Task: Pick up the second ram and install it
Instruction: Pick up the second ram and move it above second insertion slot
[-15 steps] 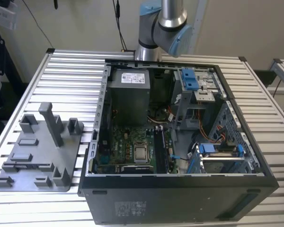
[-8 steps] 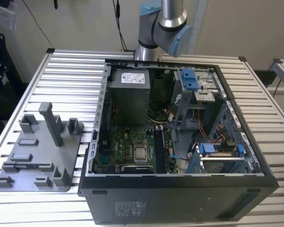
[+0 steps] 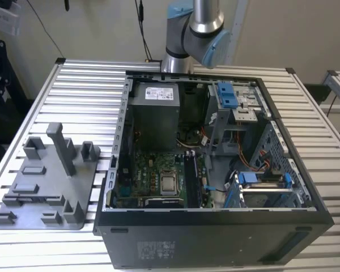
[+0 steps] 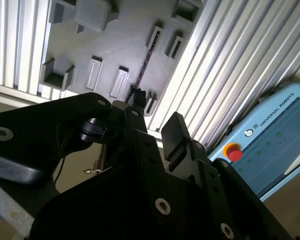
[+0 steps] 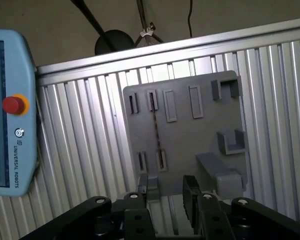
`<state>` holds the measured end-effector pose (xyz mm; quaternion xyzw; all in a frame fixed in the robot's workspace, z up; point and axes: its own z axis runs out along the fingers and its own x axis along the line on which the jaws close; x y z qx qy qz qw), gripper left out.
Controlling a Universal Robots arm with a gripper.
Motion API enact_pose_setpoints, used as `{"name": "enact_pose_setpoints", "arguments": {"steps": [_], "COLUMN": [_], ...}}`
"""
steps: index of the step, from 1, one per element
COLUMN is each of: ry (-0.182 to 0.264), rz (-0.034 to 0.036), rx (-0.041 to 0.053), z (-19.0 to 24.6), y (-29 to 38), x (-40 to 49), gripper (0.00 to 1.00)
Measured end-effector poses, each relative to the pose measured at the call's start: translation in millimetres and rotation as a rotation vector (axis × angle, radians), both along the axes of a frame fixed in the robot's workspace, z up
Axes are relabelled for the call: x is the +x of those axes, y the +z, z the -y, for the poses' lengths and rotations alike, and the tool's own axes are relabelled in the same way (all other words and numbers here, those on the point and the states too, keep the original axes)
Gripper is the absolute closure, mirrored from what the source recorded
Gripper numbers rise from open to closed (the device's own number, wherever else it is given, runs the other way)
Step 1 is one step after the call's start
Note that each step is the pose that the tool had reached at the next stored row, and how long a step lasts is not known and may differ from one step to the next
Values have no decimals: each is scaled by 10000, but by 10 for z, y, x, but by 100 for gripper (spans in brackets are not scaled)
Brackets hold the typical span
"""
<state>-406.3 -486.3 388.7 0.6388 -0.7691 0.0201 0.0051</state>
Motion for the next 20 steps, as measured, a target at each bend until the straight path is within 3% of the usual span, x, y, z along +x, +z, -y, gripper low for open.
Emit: {"name": "enact_pose_setpoints", "arguments": {"steps": [3,7,9,20], "ry": [0,12,18,25], "rz": [-32,-419,-506,-518], "rx": [2,0,4,73], "z": [0,0,-1,0], "y": [-2,-5,-17,-137], "x": [0,0,-1,0], "gripper": [58,58,58,58]}}
